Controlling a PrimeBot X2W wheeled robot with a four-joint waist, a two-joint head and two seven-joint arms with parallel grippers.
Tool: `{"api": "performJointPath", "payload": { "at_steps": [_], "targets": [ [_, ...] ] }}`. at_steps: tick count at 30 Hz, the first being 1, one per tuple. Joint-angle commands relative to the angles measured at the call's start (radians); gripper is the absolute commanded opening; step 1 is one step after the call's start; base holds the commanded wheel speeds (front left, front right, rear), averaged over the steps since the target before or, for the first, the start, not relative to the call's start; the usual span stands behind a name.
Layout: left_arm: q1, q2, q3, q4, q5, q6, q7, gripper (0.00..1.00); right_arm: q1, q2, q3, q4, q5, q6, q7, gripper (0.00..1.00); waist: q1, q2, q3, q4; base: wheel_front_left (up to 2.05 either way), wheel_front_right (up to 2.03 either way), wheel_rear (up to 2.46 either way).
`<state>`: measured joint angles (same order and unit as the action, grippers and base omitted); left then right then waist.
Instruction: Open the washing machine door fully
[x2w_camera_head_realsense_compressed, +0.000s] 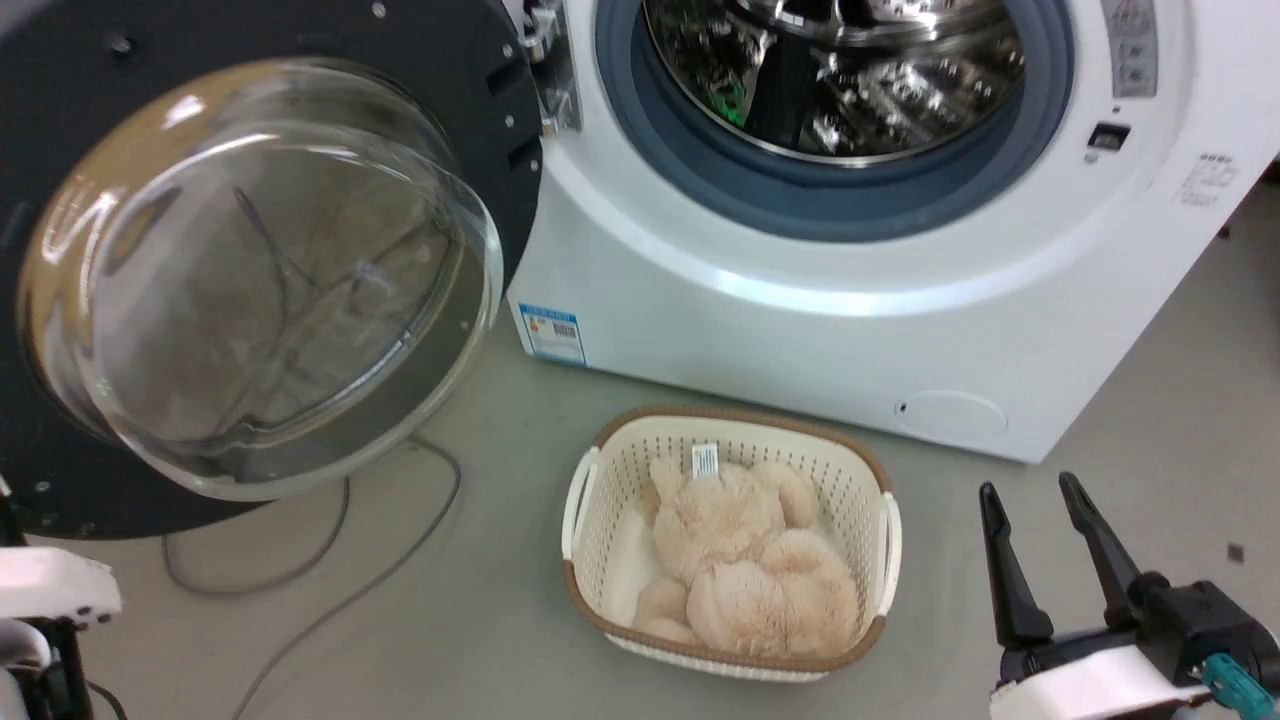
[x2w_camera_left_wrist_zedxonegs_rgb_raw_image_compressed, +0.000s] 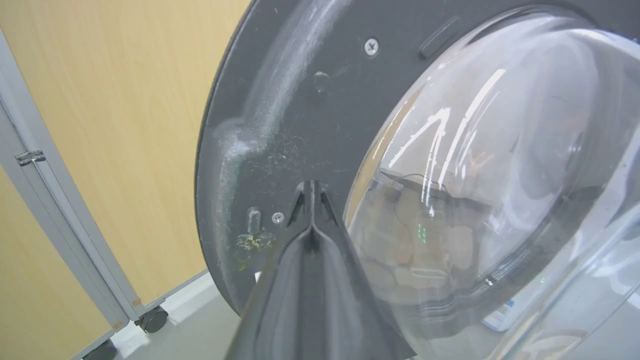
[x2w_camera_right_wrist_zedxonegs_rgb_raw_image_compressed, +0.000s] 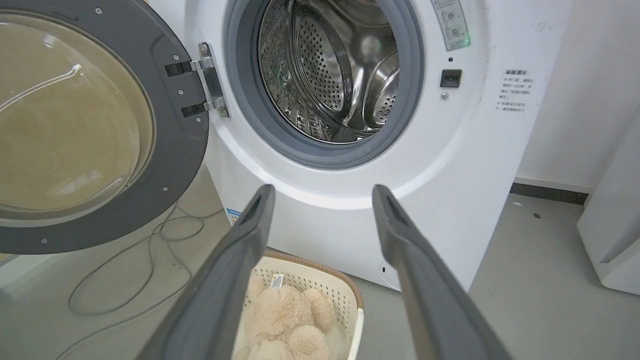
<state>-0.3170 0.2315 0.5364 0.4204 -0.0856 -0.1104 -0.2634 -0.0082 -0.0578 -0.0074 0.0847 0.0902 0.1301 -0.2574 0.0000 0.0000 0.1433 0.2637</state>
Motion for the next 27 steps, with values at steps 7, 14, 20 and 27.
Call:
{"api": "performJointPath", "payload": {
  "at_steps": [7, 14, 20, 27],
  "targets": [
    [0.101, -0.056, -0.068, -0.1, 0.024, -0.015, 0.002, 0.0, 0.059, 0.007, -0.019, -0.004, 0.023, 0.001, -0.004, 1.0, 0.0, 0.0, -0.108, 0.001, 0.0, 0.0, 0.0],
    [0.175, -0.108, -0.141, -0.193, 0.013, -0.018, 0.002, 1.0, 0.082, 0.007, -0.029, -0.014, 0.038, 0.001, -0.004, 1.0, 0.0, 0.0, -0.135, -0.017, 0.0, 0.0, 0.0],
    [0.226, -0.139, -0.197, -0.267, 0.01, -0.019, 0.002, 1.0, 0.091, 0.007, -0.029, -0.017, 0.042, 0.001, -0.004, 1.0, 0.0, 0.0, -0.147, -0.047, 0.0, 0.0, 0.0],
    [0.276, -0.155, -0.272, -0.317, 0.02, -0.02, 0.002, 1.0, 0.096, 0.007, -0.031, -0.021, 0.044, 0.001, -0.004, 1.0, 0.0, 0.0, -0.155, -0.096, 0.0, 0.0, 0.0]
  ]
}}
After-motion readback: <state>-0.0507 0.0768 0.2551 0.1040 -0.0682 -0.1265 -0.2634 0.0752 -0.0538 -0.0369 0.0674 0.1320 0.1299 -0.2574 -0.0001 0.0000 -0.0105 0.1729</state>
